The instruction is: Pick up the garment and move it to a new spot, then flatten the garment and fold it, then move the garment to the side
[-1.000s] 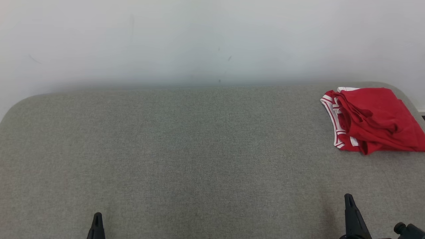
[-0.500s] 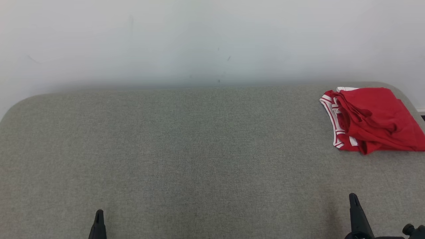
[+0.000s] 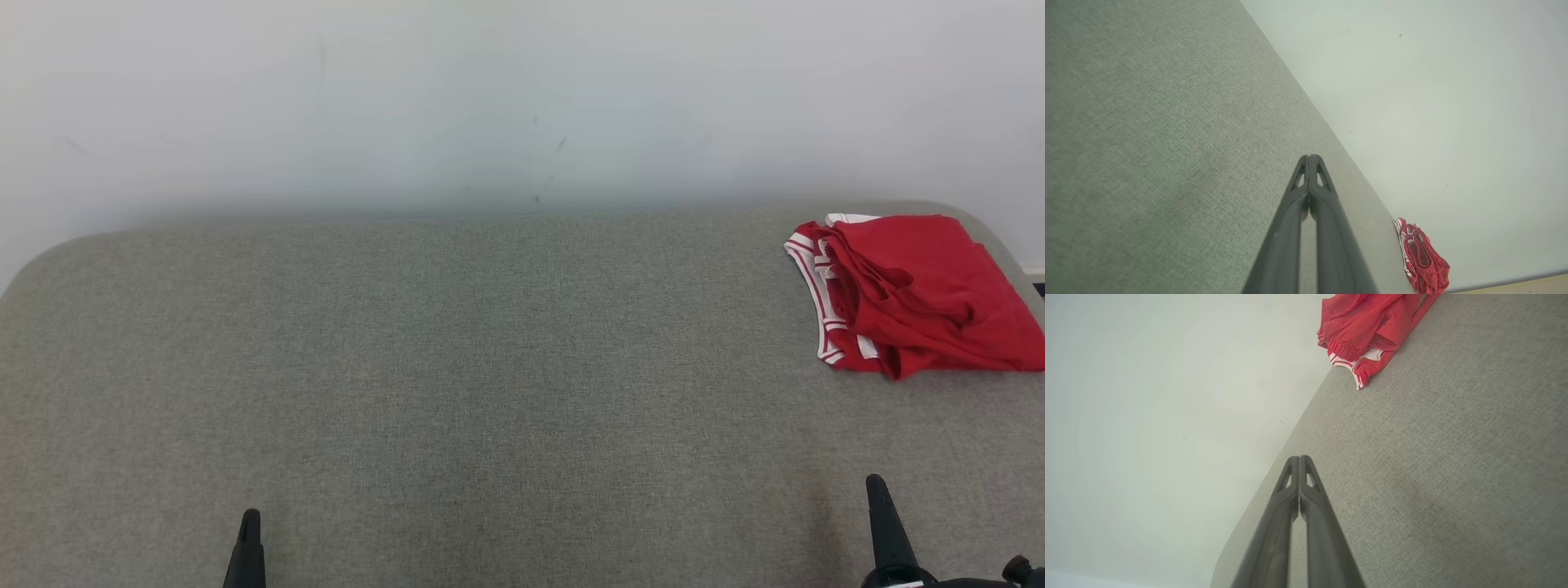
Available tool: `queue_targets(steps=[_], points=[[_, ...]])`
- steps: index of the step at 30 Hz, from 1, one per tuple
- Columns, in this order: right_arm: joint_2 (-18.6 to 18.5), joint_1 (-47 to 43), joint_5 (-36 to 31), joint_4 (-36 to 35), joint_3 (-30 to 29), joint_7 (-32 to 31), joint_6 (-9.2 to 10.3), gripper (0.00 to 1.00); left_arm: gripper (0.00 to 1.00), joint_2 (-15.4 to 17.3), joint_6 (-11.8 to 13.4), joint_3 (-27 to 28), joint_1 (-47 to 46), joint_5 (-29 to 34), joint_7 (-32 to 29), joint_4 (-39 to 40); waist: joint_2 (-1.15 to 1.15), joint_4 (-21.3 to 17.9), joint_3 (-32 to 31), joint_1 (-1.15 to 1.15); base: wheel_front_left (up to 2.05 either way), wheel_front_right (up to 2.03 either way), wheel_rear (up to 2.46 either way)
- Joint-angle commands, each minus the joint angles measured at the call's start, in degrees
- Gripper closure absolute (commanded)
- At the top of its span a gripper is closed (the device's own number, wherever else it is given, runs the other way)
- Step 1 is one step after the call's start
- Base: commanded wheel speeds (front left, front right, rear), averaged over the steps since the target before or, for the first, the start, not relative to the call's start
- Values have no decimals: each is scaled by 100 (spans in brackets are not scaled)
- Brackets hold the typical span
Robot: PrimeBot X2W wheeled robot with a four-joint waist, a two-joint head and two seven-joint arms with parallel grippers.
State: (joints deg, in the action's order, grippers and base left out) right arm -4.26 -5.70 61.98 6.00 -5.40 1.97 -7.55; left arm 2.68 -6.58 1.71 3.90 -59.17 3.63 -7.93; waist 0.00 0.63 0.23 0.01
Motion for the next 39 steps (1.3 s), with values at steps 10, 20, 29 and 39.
queue_targets(steps=[10, 20, 29, 39], points=[[-29, 25, 689, -127, -102, -199, 6, 100, 100, 23, -50, -33, -154, -711, -144, 93, 0, -9, -1, 0, 0, 0, 0], [-14, 26, 1258, -169, -180, -369, 7, 100, 100, 24, -56, -57, -195, -1278, -268, 105, 0, -19, -3, 0, 0, 0, 0], [1, 28, 1706, -205, -249, -515, 8, 100, 100, 26, -63, -75, -210, -1764, -373, 113, 0, -27, -4, 0, 0, 0, 0], [20, 30, 2230, -247, -329, -691, 9, 100, 100, 27, -80, -99, -250, -2287, -487, 127, 0, -38, -6, 0, 0, 0, 0]])
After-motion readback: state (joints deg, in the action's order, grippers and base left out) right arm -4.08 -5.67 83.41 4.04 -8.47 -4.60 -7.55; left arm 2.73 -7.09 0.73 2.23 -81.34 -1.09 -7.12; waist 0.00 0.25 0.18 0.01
